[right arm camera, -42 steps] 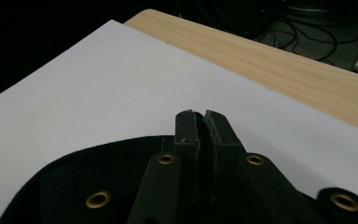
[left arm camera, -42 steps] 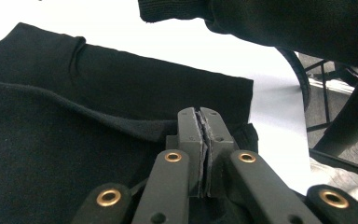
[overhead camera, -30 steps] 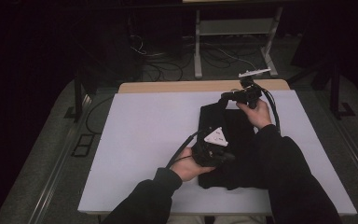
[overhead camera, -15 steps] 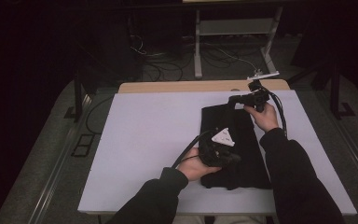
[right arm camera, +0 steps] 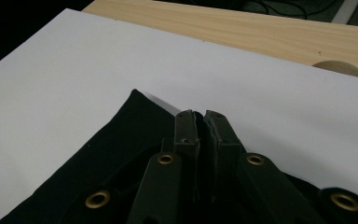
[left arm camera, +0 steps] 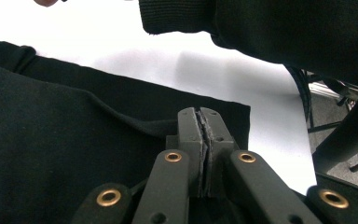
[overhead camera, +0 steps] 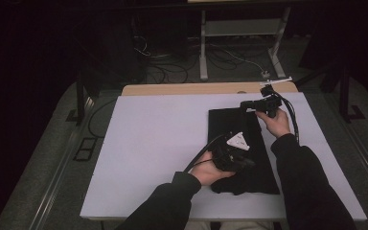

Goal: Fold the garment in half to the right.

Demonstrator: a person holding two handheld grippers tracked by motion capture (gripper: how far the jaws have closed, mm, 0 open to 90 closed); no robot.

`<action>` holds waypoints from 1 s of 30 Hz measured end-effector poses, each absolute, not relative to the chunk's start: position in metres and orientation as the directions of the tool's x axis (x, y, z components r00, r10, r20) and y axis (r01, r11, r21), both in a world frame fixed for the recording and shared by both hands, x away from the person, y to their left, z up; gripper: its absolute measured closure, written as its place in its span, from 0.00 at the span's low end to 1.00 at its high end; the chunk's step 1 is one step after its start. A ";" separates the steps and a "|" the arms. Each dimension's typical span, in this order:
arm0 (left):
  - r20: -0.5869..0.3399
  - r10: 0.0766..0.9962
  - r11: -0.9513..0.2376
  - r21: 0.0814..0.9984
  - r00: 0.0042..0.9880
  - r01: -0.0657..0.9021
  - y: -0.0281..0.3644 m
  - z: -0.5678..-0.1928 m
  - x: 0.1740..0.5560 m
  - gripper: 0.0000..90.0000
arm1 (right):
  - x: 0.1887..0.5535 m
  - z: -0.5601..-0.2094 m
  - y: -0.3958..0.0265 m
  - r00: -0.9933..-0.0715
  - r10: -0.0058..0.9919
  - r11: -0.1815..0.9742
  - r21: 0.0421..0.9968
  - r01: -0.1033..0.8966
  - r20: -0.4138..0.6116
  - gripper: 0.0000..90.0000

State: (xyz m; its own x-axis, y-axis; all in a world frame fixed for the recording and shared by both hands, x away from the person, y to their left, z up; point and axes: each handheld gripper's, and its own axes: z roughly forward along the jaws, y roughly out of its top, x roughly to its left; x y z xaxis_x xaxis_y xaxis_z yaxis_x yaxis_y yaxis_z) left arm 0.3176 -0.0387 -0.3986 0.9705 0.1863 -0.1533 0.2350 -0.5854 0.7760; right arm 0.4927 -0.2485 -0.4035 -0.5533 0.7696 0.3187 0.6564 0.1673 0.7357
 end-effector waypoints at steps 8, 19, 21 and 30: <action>-0.158 0.177 -0.587 0.776 0.972 0.233 -0.046 -0.400 0.318 0.97 | 0.492 -0.407 -0.256 -0.538 0.778 0.155 0.732 0.664 0.323 0.91; -0.182 0.193 -0.586 0.767 0.964 0.262 -0.057 -0.407 0.327 0.97 | 0.498 -0.421 -0.264 -0.524 0.785 0.156 0.714 0.683 0.331 0.91; -0.186 0.194 -0.586 0.765 0.963 0.266 -0.059 -0.408 0.328 0.97 | 0.499 -0.424 -0.264 -0.515 0.789 0.150 0.709 0.689 0.334 0.91; -0.184 0.197 -0.595 0.758 0.963 0.267 -0.065 -0.411 0.330 0.97 | 0.498 -0.426 -0.273 -0.476 0.814 0.122 0.704 0.700 0.333 0.84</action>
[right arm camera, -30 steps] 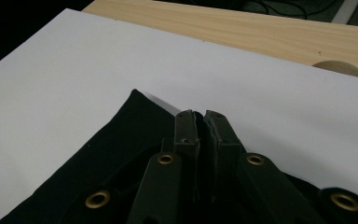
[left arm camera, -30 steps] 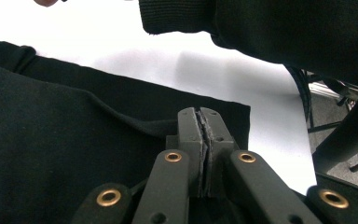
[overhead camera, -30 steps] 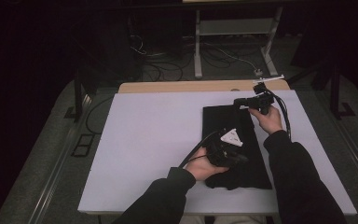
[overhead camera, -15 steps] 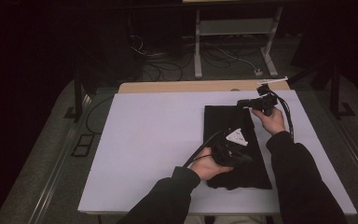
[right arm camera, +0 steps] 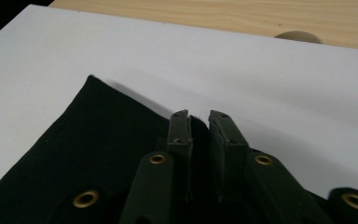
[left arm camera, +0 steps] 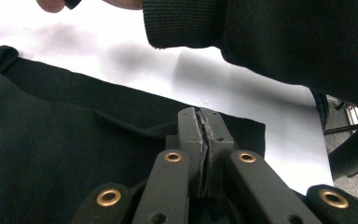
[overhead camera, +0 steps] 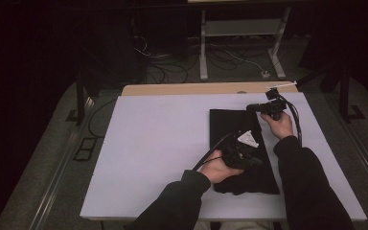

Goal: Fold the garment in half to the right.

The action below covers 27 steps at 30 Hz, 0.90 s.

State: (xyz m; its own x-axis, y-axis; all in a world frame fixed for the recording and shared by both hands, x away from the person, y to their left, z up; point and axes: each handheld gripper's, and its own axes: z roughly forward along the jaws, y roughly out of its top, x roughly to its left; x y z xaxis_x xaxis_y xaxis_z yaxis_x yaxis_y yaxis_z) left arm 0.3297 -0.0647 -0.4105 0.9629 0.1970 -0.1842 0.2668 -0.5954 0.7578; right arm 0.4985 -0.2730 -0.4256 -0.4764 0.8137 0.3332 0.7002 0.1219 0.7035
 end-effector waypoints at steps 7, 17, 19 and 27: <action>-0.184 0.196 -0.591 0.762 0.963 0.266 -0.069 -0.409 0.329 0.97 | 0.491 -0.424 -0.287 -0.438 0.837 0.100 0.697 0.710 0.326 0.80; -0.172 0.171 -0.609 0.755 0.970 0.241 -0.083 -0.410 0.326 0.97 | 0.477 -0.416 -0.303 -0.429 0.852 0.096 0.717 0.690 0.299 0.66; -0.168 0.164 -0.614 0.754 0.972 0.234 -0.086 -0.410 0.326 0.97 | 0.474 -0.415 -0.306 -0.429 0.857 0.104 0.719 0.687 0.286 0.65; -0.167 0.145 -0.623 0.750 0.975 0.221 -0.102 -0.408 0.323 0.97 | 0.458 -0.411 -0.321 -0.426 0.860 0.094 0.734 0.673 0.280 0.62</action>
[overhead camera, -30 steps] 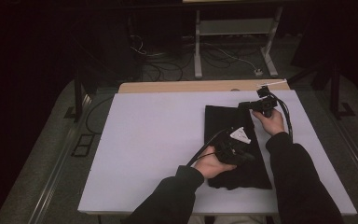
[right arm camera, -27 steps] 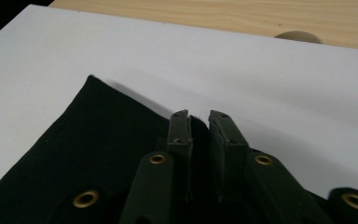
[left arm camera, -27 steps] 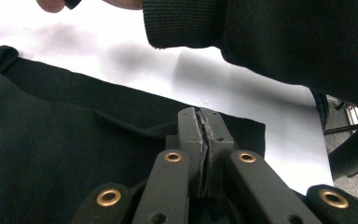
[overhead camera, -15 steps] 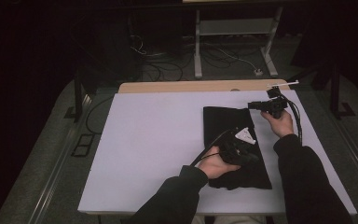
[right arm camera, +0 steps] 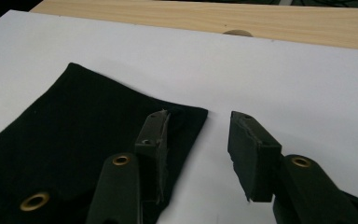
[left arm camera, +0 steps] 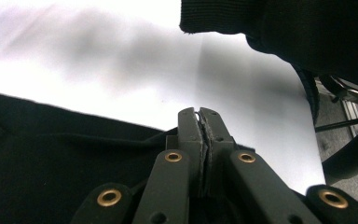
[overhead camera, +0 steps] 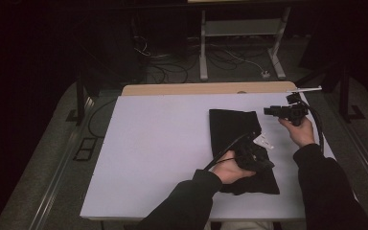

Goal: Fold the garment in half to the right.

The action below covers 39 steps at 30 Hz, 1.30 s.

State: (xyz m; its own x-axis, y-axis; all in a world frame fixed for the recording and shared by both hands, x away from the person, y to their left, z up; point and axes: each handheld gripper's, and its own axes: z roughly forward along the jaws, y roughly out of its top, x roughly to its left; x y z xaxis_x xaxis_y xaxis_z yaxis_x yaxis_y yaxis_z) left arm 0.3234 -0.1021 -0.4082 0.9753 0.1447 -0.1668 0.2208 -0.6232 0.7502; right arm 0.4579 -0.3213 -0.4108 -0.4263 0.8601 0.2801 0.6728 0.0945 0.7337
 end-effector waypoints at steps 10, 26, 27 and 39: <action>-0.161 0.136 -0.659 0.722 0.978 0.210 -0.120 -0.415 0.324 0.97 | 0.434 -0.405 -0.336 -0.429 0.861 0.089 0.751 0.654 0.272 0.52; -0.161 0.141 -0.704 0.677 0.977 0.213 -0.133 -0.430 0.324 0.97 | 0.389 -0.401 -0.346 -0.412 0.868 0.060 0.766 0.641 0.277 0.16; -0.162 0.137 -0.706 0.676 0.977 0.212 -0.132 -0.430 0.325 0.96 | 0.385 -0.401 -0.348 -0.413 0.868 0.058 0.769 0.636 0.276 0.15; -0.163 0.133 -0.673 0.710 0.978 0.210 -0.125 -0.412 0.325 0.67 | 0.354 -0.401 -0.361 -0.394 0.878 0.035 0.783 0.621 0.273 0.14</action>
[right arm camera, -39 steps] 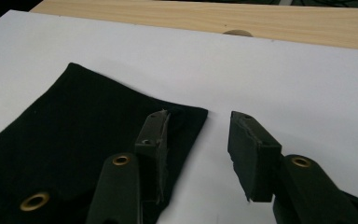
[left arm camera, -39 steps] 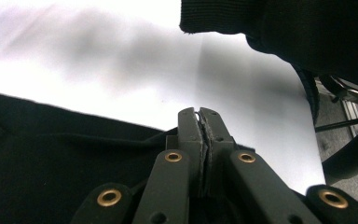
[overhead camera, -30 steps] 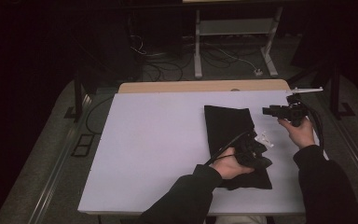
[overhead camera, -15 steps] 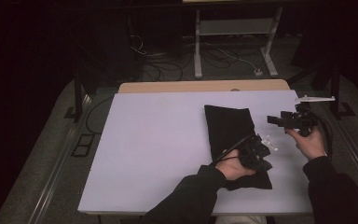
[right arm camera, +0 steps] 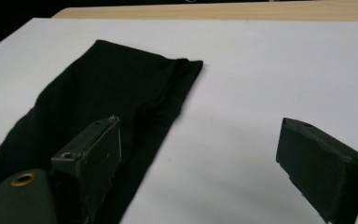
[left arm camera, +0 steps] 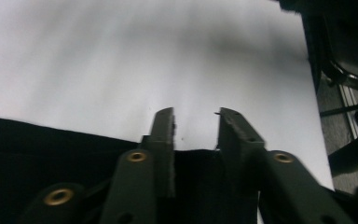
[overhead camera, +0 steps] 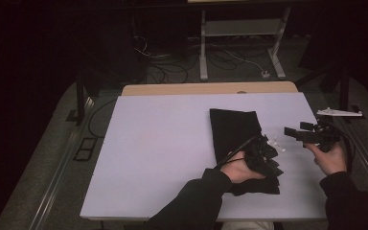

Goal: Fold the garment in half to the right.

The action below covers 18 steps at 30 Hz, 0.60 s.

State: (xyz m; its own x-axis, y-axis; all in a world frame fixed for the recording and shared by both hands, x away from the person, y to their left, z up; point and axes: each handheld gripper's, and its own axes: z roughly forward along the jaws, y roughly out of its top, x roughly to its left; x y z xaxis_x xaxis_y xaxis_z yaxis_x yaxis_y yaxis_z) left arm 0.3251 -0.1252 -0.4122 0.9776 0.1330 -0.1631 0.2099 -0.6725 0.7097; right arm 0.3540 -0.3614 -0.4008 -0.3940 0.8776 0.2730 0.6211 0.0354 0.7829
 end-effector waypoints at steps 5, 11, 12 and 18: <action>-0.155 0.149 -0.651 0.728 0.977 0.215 -0.118 -0.404 0.326 0.52 | 0.348 -0.406 -0.365 -0.389 0.885 0.053 0.773 0.632 0.257 0.04; -0.138 0.162 -0.629 0.749 0.977 0.209 -0.109 -0.393 0.326 0.33 | 0.341 -0.408 -0.365 -0.379 0.895 0.061 0.777 0.626 0.235 0.00; -0.140 0.163 -0.627 0.750 0.977 0.212 -0.108 -0.392 0.326 0.29 | 0.339 -0.407 -0.365 -0.377 0.897 0.064 0.778 0.625 0.230 0.00; -0.157 0.175 -0.606 0.761 0.972 0.232 -0.093 -0.385 0.328 0.09 | 0.327 -0.408 -0.366 -0.381 0.897 0.067 0.785 0.615 0.222 0.00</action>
